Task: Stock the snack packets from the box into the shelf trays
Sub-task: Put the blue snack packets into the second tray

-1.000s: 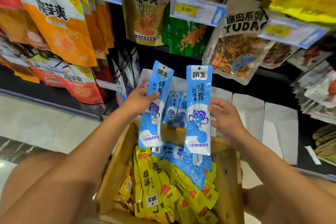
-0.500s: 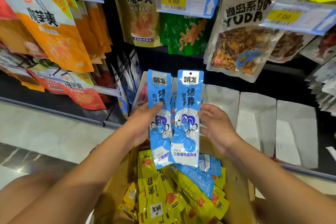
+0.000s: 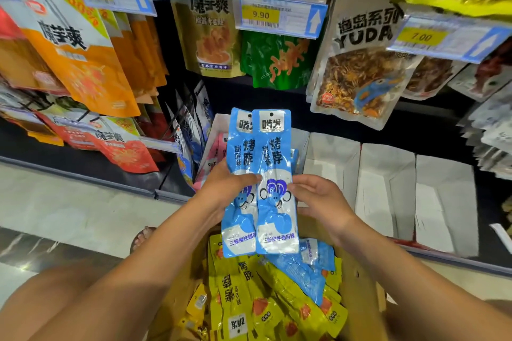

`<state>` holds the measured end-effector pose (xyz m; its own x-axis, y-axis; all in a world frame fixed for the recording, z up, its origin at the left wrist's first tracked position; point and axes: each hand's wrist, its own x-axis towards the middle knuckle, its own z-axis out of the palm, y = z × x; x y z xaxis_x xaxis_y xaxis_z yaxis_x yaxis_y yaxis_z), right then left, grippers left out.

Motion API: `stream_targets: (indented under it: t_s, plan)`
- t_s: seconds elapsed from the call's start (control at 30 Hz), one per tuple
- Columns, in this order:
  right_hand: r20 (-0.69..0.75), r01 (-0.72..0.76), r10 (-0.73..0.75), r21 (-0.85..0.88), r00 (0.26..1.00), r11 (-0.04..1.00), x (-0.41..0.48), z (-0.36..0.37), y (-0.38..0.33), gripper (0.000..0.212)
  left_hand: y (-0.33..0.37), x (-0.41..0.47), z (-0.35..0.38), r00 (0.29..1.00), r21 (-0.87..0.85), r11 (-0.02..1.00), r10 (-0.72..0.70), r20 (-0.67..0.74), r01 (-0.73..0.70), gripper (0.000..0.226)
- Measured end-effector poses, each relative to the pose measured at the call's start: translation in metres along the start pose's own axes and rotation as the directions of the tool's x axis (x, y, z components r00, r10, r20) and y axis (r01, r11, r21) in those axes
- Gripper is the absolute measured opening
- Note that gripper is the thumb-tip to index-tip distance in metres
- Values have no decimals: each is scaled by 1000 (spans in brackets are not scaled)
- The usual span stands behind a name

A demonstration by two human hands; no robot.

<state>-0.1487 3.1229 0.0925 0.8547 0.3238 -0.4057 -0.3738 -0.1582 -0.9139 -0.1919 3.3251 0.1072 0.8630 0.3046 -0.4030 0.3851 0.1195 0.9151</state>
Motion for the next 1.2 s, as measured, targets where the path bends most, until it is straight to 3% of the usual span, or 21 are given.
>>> stream_targets:
  t_s: [0.17,0.27,0.47,0.7,0.83,0.97,1.2]
  plan:
    - [-41,5,-10,-108,999,994,1,-1,-2,19,13,9,-4,998,88,996,9,65,-15,35]
    - [-43,-39,37,-46,998,998,4,0,-7,20,25,13,-7,994,77,996,-56,91,50,19]
    - [-122,-62,58,-24,991,998,28,-21,-8,22,57,20,-26,992,69,990,-126,-10,126,10]
    - [-209,-167,159,-20,965,986,95,-34,7,25,58,38,-46,994,28,999,-36,-102,39,23]
    - [-246,-215,196,-53,949,975,137,-18,18,5,51,49,-56,988,-29,1000,6,-152,-10,19]
    - [-219,-270,237,-131,946,954,180,-1,37,18,47,57,-61,984,-57,998,8,-176,-18,20]
    - [-220,-341,289,-251,931,906,219,25,75,21,44,60,-61,989,-62,998,-10,-149,1,24]
